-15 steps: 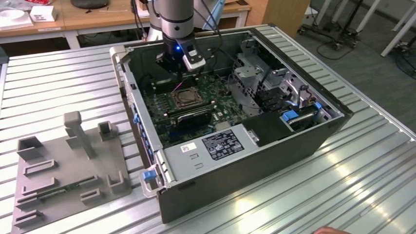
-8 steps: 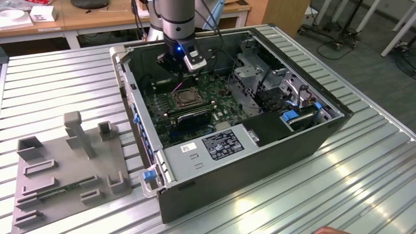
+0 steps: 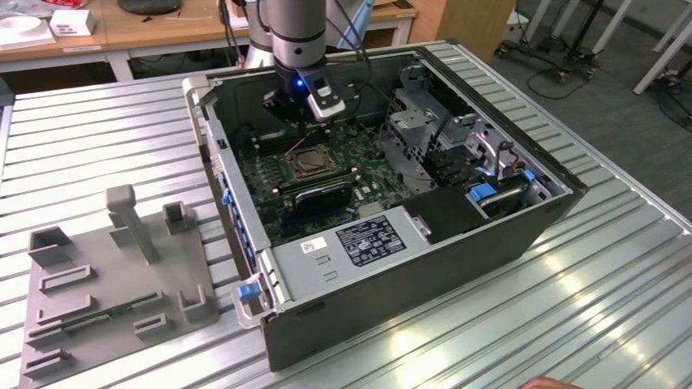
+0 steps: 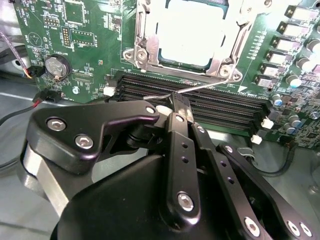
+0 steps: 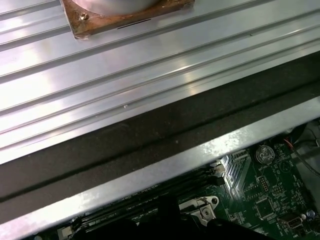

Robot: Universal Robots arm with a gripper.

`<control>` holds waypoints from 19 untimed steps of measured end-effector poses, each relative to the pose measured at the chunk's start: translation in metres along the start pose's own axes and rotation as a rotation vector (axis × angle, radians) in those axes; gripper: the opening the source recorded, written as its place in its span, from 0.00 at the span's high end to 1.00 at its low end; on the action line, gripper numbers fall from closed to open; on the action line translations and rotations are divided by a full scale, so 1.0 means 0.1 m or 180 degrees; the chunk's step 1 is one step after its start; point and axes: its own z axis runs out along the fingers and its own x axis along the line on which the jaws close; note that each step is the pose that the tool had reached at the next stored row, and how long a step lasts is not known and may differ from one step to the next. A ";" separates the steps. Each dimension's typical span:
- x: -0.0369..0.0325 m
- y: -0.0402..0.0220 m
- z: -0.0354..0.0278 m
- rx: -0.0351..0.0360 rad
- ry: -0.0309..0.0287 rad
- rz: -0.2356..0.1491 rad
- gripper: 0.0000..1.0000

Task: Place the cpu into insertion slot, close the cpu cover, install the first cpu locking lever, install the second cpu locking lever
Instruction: 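Install the first cpu locking lever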

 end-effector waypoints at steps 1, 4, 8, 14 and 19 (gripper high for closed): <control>-0.002 0.000 0.005 0.0000 0.0000 0.0000 0.89; -0.007 -0.002 0.024 -0.0002 0.0001 0.0000 0.89; -0.014 -0.004 0.053 -0.0004 0.0002 0.0001 0.89; -0.026 -0.006 0.089 -0.0005 0.0002 0.0001 0.89; -0.030 -0.007 0.103 -0.0003 0.0002 0.0001 0.89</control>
